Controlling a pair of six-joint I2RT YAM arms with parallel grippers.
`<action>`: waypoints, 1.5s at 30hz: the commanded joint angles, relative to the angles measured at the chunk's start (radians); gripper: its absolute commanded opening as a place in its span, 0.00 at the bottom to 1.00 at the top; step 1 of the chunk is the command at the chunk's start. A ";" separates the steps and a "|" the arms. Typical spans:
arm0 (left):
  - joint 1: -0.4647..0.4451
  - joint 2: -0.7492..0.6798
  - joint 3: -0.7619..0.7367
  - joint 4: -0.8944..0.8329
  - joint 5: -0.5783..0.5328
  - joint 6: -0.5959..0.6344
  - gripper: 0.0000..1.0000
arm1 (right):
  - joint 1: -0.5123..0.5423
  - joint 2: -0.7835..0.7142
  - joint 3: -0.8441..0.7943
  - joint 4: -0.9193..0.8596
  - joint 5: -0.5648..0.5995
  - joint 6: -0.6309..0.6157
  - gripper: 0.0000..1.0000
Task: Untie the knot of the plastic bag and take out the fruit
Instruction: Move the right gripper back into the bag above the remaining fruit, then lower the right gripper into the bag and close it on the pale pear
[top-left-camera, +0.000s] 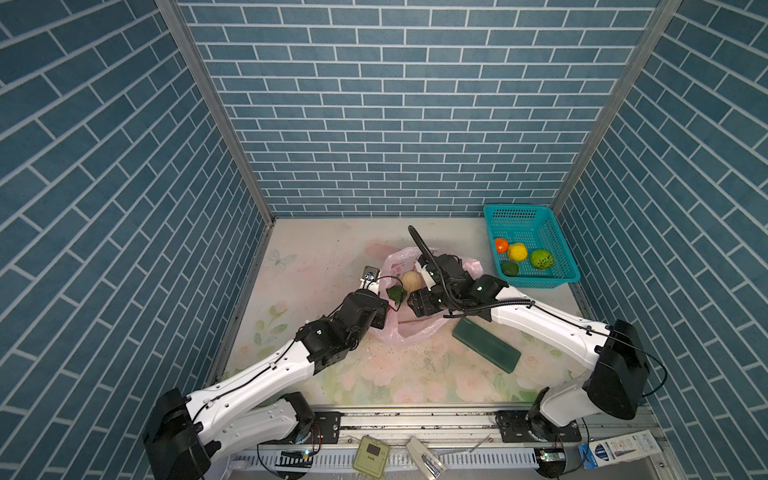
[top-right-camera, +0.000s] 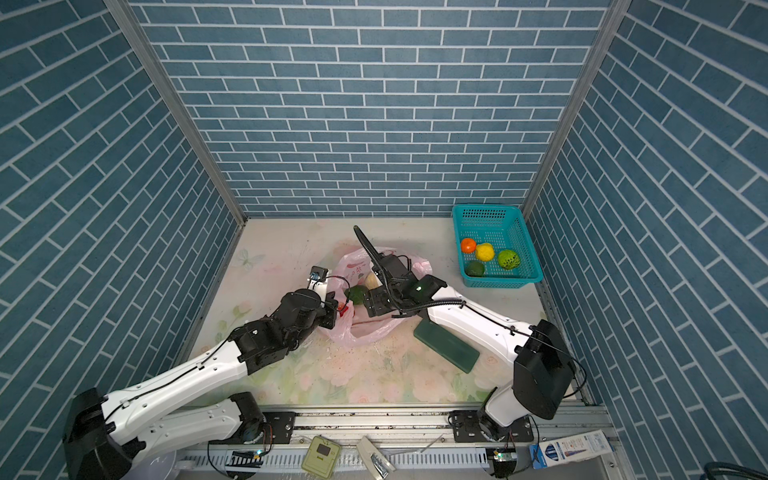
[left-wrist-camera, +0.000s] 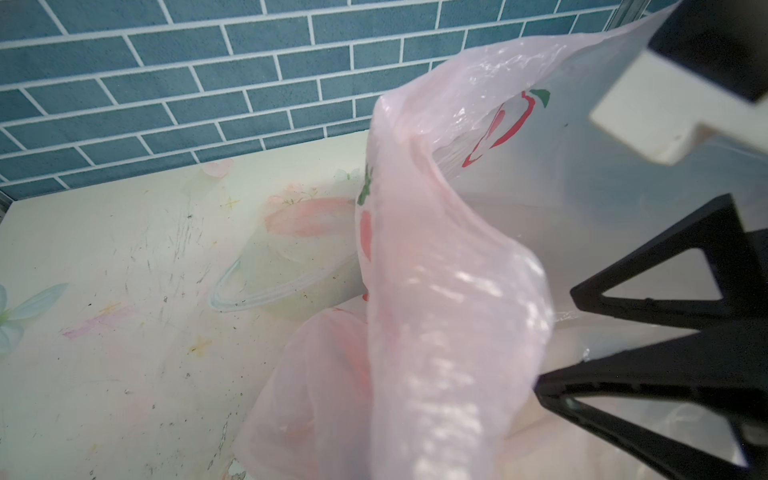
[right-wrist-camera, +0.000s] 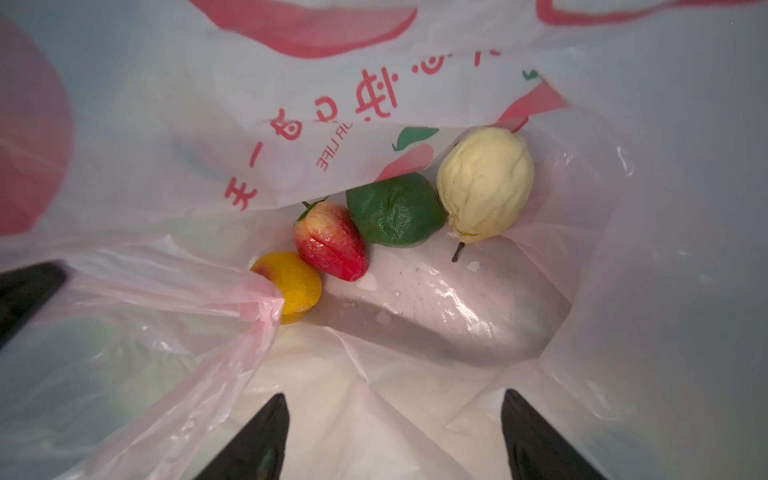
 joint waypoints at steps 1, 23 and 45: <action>0.011 0.009 0.032 0.005 0.017 -0.005 0.00 | 0.005 -0.003 -0.071 0.129 0.021 0.035 0.78; 0.011 0.059 0.031 0.082 0.118 0.087 0.00 | -0.081 0.360 -0.035 0.557 0.199 0.358 0.73; 0.011 0.090 0.016 0.058 0.185 0.107 0.00 | -0.144 0.542 0.077 0.653 0.181 0.452 0.86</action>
